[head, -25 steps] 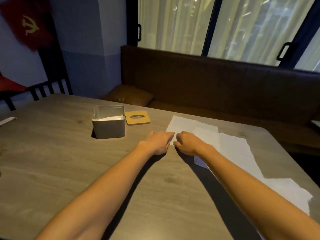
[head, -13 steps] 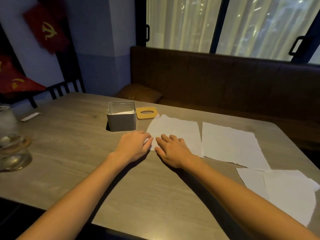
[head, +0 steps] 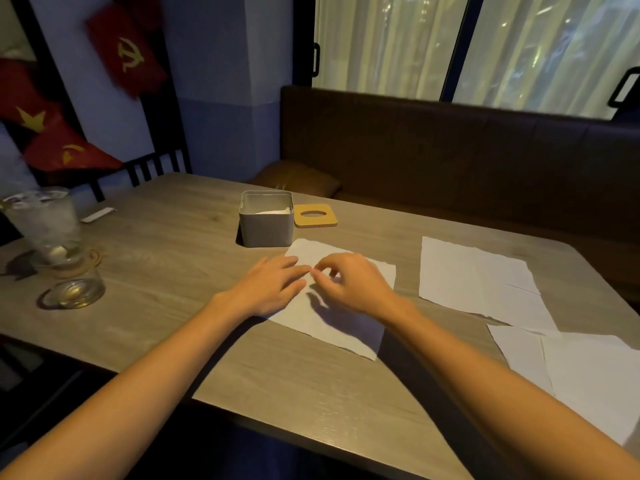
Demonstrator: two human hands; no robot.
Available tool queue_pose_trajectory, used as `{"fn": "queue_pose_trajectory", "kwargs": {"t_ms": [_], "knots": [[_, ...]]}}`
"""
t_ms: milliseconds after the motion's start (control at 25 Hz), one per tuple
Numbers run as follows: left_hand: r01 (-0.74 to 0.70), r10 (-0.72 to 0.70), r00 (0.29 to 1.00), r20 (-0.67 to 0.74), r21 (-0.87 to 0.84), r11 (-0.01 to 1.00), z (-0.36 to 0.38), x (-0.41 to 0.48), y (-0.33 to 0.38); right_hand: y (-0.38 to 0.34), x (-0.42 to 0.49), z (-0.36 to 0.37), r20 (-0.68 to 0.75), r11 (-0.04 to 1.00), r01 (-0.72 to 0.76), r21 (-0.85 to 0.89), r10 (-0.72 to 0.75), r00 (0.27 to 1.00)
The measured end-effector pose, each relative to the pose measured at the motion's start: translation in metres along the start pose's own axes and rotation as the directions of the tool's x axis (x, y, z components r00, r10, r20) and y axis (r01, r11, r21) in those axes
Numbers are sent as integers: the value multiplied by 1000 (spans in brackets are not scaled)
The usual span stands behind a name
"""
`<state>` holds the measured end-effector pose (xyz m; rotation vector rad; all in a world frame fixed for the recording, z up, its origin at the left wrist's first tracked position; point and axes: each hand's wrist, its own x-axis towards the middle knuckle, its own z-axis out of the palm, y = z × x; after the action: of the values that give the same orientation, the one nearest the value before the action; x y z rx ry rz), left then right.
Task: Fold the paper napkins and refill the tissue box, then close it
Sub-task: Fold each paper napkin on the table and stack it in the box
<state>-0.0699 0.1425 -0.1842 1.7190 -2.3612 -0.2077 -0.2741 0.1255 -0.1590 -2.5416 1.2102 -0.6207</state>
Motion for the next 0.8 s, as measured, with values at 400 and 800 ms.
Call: {"fn": "queue_pose_trajectory", "kwargs": {"t_ms": [400, 800], "knots": [[111, -112, 994, -1, 56, 992, 7, 23, 24, 48, -13, 12, 266, 985, 52, -165, -6, 964], [205, -226, 966, 127, 156, 966, 22, 12, 0, 51, -1, 23, 325, 955, -20, -296, 120, 938]]}}
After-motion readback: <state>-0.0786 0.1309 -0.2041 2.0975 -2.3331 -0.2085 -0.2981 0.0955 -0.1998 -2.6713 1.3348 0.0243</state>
